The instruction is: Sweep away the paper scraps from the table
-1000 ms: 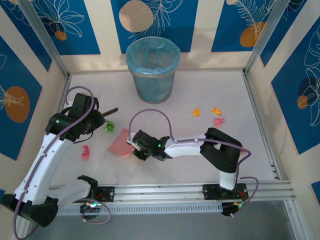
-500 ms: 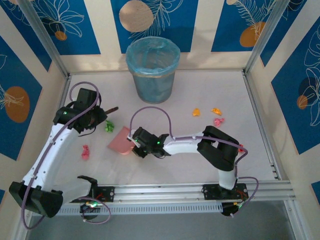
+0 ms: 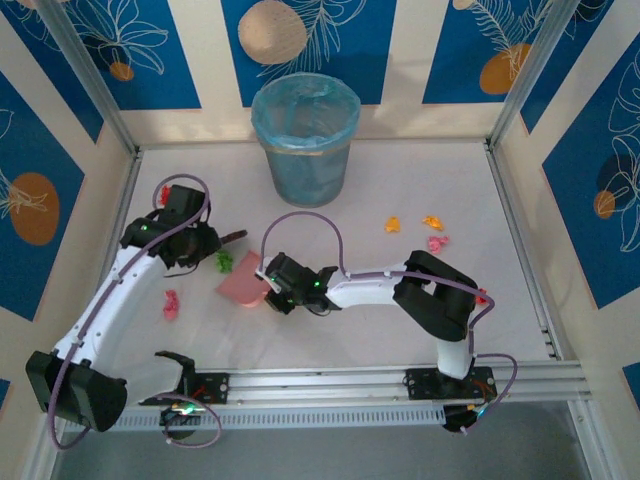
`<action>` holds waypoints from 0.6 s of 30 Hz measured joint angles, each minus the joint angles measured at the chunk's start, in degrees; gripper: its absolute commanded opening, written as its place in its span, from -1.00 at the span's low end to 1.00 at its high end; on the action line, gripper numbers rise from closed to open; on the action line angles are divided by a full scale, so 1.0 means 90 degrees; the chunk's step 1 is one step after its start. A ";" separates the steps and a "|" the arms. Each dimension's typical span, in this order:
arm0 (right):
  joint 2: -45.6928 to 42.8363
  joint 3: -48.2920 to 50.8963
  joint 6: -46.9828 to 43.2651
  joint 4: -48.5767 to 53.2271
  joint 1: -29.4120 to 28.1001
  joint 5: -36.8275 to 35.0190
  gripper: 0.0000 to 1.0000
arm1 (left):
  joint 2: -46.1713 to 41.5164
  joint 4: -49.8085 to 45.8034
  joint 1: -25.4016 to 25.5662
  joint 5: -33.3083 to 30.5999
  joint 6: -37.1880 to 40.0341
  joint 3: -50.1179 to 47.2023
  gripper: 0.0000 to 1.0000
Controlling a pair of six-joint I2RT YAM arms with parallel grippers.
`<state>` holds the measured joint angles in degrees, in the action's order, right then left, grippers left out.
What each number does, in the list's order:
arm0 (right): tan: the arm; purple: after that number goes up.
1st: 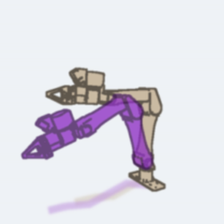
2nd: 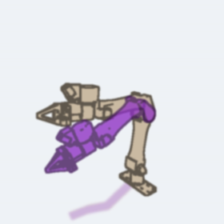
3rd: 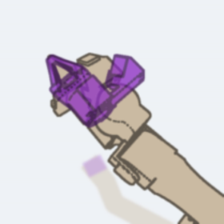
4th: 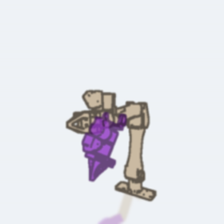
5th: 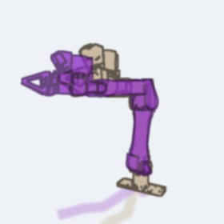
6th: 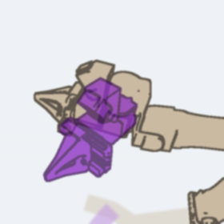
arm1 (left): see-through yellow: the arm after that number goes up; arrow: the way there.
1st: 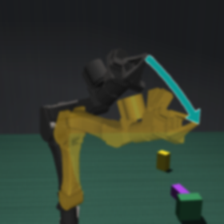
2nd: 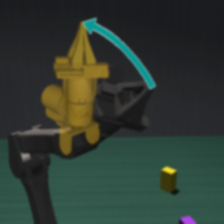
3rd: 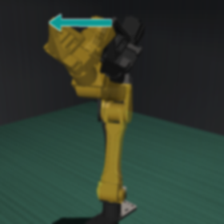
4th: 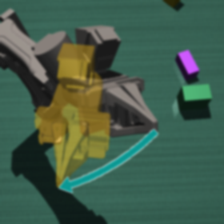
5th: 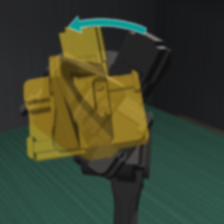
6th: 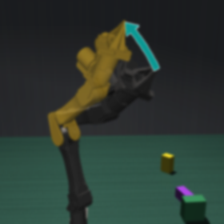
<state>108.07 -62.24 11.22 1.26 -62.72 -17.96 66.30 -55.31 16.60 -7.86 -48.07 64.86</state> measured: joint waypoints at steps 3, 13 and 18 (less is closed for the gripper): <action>0.0000 0.0000 0.0015 0.0000 0.0000 0.0000 -1.00 | -0.0070 0.0005 0.0000 0.0170 0.0000 -0.0041 -1.00; 0.0019 0.0000 0.0104 -0.0029 0.0000 0.0000 -1.00 | -0.0476 -0.0097 0.0000 0.1039 -0.0036 -0.0313 -1.00; 0.0019 0.0000 0.0104 -0.0034 0.0002 0.0000 -1.00 | -0.0629 -0.0095 0.0000 0.1438 -0.0175 -0.0427 -1.00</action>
<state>108.25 -62.24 12.16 0.95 -62.70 -17.96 60.64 -56.16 16.60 5.08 -49.65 61.01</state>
